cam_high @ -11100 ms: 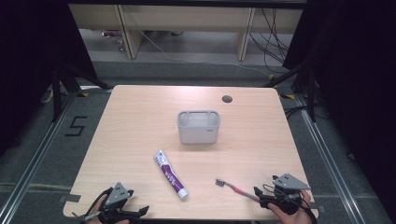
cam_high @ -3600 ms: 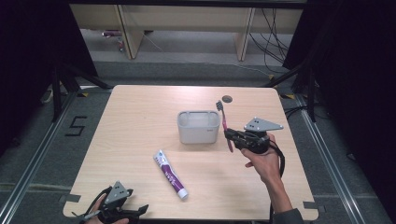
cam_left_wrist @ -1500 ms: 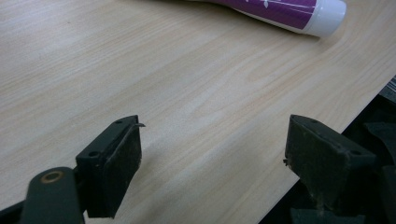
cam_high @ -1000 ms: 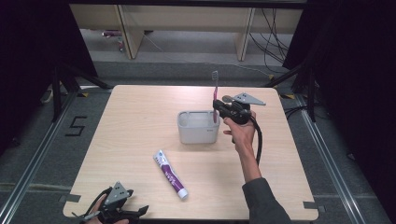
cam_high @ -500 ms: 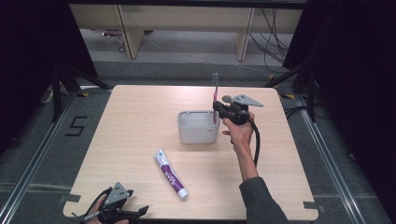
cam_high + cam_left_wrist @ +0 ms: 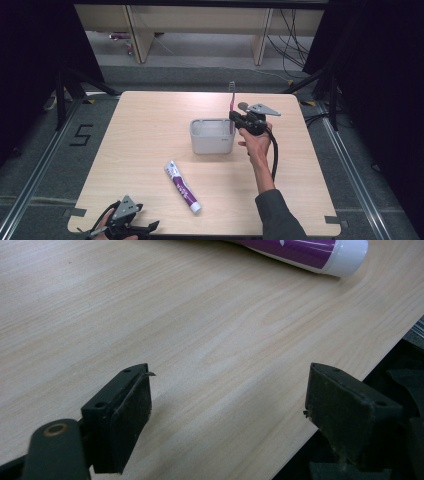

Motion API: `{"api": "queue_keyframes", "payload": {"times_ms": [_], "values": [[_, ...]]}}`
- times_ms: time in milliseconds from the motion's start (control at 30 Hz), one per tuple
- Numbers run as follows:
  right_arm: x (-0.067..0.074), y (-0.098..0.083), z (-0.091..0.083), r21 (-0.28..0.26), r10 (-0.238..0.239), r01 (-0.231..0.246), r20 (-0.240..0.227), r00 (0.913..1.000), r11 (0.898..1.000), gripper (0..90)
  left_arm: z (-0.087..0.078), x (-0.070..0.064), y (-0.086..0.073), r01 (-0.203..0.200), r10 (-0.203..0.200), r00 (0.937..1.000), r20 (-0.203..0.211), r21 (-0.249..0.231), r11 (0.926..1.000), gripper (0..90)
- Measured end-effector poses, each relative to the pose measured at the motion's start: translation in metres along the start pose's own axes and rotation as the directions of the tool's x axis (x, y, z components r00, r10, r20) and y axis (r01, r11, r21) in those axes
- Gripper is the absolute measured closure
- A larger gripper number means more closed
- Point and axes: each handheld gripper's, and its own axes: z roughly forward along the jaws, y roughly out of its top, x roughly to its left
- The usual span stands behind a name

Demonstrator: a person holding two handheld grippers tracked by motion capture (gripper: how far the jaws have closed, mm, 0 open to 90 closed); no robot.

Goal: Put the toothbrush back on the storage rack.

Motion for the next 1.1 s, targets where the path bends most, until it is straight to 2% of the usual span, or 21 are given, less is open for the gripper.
{"api": "queue_keyframes", "payload": {"times_ms": [67, 133, 333, 400, 600, 700, 767, 800, 833, 1033, 1100], "values": [[-0.0002, -0.0012, 0.0007, -0.004, 0.004, -0.004, 0.007, 1.0, 1.0, 83.2, -0.0001, 0.0001, 0.0, -0.004, 0.004, 1.0, -0.003, 0.004, 1.0, 18.1], [-0.0005, -0.0025, 0.0016, -0.002, 0.009, -0.009, -0.006, 0.9999, 1.0, 83.0, -0.0002, 0.0, 0.0002, -0.007, 0.007, 1.0, 0.0, 0.004, 1.0, 18.1], [-0.0017, -0.0076, 0.0035, 0.01, 0.013, -0.013, 0.017, 0.9998, 1.0, 81.9, -0.0001, -0.0001, 0.0001, -0.007, 0.007, 1.0, -0.001, 0.005, 1.0, 18.1], [-0.0042, -0.0085, 0.0042, 0.01, -0.003, 0.003, 0.02, 0.9998, 1.0, 82.0, -0.0003, 0.0, 0.0001, -0.007, 0.007, 1.0, 0.0, 0.005, 1.0, 18.1], [-0.004, -0.0081, 0.003, 0.011, -0.001, 0.001, 0.018, 0.9998, 1.0, 85.1, -0.0002, -0.0003, 0.0001, -0.008, 0.008, 1.0, 0.001, 0.007, 0.9999, 18.1], [-0.0059, -0.0083, 0.0025, -0.005, -0.025, 0.025, 0.023, 0.9994, 1.0, 84.8, -0.0001, 0.0002, 0.0001, -0.01, 0.01, 0.9999, 0.005, 0.002, 1.0, 18.1], [-0.0055, -0.0083, 0.0024, 0.002, -0.012, 0.012, 0.016, 0.9998, 1.0, 84.8, -0.0001, 0.0002, 0.0, -0.008, 0.008, 1.0, 0.003, 0.002, 1.0, 18.1], [-0.0063, -0.008, 0.0023, 0.0, -0.023, 0.023, 0.019, 0.9996, 1.0, 84.8, -0.0001, 0.0002, 0.0, -0.009, 0.009, 1.0, 0.003, 0.003, 1.0, 18.1], [-0.0049, -0.0081, 0.0014, 0.01, 0.009, -0.009, 0.022, 0.9997, 1.0, 84.8, -0.0001, 0.0001, 0.0001, -0.01, 0.01, 0.9999, 0.004, 0.002, 1.0, 18.1], [-0.0062, -0.0071, 0.0009, -0.002, -0.017, 0.017, 0.021, 0.9996, 1.0, 84.9, -0.0004, 0.0004, 0.0001, -0.009, 0.009, 1.0, 0.002, 0.001, 1.0, 18.1], [-0.0062, -0.0062, -0.0014, 0.01, -0.008, 0.008, 0.024, 0.9997, 1.0, 84.9, -0.0004, 0.0003, 0.0002, -0.01, 0.01, 0.9999, 0.003, 0.001, 1.0, 18.1]]}}
